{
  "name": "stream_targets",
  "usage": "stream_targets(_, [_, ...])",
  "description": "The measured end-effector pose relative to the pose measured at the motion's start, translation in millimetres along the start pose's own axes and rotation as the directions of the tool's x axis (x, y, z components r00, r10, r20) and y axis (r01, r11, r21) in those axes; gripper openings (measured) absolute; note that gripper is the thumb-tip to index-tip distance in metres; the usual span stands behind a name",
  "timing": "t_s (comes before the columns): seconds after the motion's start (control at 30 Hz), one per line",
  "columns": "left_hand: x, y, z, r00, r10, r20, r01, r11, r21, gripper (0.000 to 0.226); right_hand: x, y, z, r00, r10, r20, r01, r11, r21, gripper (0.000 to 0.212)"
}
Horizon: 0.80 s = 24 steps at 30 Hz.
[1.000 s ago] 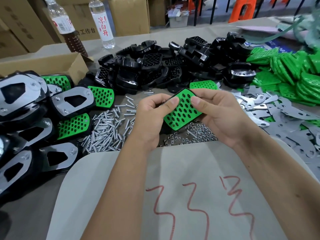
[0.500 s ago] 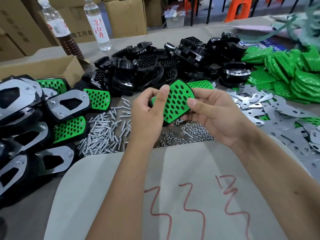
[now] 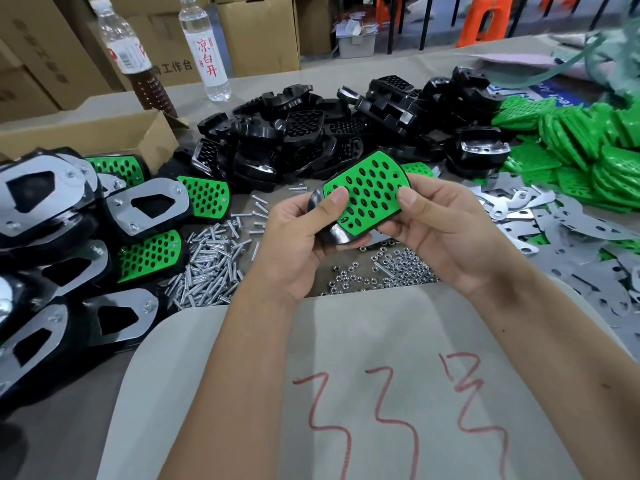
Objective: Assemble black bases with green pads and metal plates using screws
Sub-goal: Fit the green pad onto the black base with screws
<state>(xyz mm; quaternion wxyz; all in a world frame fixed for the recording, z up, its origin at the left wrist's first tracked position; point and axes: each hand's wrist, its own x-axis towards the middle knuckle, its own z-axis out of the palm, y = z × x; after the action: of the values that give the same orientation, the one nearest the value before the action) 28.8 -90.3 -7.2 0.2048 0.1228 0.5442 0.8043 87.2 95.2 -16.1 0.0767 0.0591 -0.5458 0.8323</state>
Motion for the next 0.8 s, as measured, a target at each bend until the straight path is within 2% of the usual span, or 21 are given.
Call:
stream_targets(0.13, [0.1,0.3,-1.7,1.0,-0.019,-0.01,0.019,0.999,0.046,0.033,1.5,4.6,2.7,0.995,0.009,-0.103,-0.011,1.0,-0.021,0.035])
stream_targets(0.2, [-0.1,0.1,-3.2,0.999,-0.006,-0.037,0.008,0.998,0.058,0.027,2.9,5.7,3.4,0.991,0.016,-0.134,-0.02,0.999,-0.03,0.035])
stream_targets(0.3, [0.6,-1.5,0.7,0.993,0.025,-0.116,-0.012,0.994,0.112,0.013,3.8,4.1,1.9,0.992,0.08,-0.101,-0.082,0.996,-0.016,0.034])
stream_targets(0.4, [1.0,-3.0,6.6,0.987,0.045,-0.155,-0.02,0.988,0.156,0.008,4.1,3.1,-0.7,0.988,0.125,-0.09,-0.124,0.992,0.017,0.031])
stream_targets(0.5, [0.7,0.0,4.6,0.988,0.019,-0.153,0.004,0.989,0.149,0.011,3.4,2.7,-1.8,0.988,0.123,-0.089,-0.122,0.992,0.024,0.032])
stream_targets(0.67, [-3.0,6.5,-5.9,0.993,-0.1,-0.059,0.106,0.988,0.113,0.027,2.8,4.2,-0.6,0.986,0.122,-0.115,-0.127,0.991,-0.036,0.025])
stream_targets(0.8, [-3.5,8.9,-6.2,0.994,-0.101,-0.049,0.106,0.986,0.127,0.029,3.1,4.2,-0.1,0.983,0.116,-0.14,-0.12,0.993,-0.02,0.023])
